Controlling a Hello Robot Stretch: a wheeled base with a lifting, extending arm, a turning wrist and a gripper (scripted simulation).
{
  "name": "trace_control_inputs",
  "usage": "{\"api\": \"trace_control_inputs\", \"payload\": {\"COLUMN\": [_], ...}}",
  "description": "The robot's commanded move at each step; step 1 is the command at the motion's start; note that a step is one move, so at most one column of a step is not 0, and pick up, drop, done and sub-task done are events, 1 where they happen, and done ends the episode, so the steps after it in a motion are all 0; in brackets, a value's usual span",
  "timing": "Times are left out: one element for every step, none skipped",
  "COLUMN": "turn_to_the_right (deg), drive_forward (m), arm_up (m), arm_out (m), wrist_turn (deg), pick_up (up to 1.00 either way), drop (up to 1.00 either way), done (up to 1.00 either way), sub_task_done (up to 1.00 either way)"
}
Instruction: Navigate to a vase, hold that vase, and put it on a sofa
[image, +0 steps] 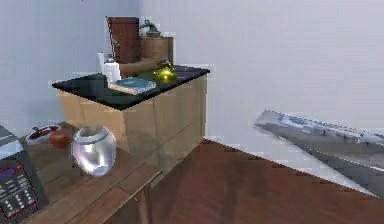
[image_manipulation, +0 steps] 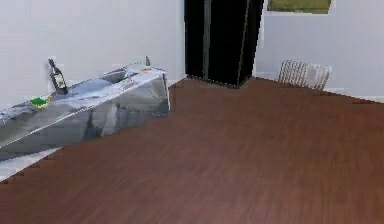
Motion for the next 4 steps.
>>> {"api": "trace_control_inputs", "payload": {"turn_to_the_right": [-45.0, -45.0, -27.0, 45.0], "drive_forward": [0.0, 0.0, 0.0, 0.0], "arm_up": [0.0, 0.0, 0.0, 0.0], "arm_out": [0.0, 0.0, 0.0, 0.0], "wrist_turn": [0.0, 0.0, 0.0, 0.0], "pick_up": [0.0, 0.0, 0.0, 0.0], "drop": [0.0, 0.0, 0.0, 0.0], "done": [0.0, 0.0, 0.0, 0.0], "sub_task_done": [0.0, 0.0, 0.0, 0.0]}}
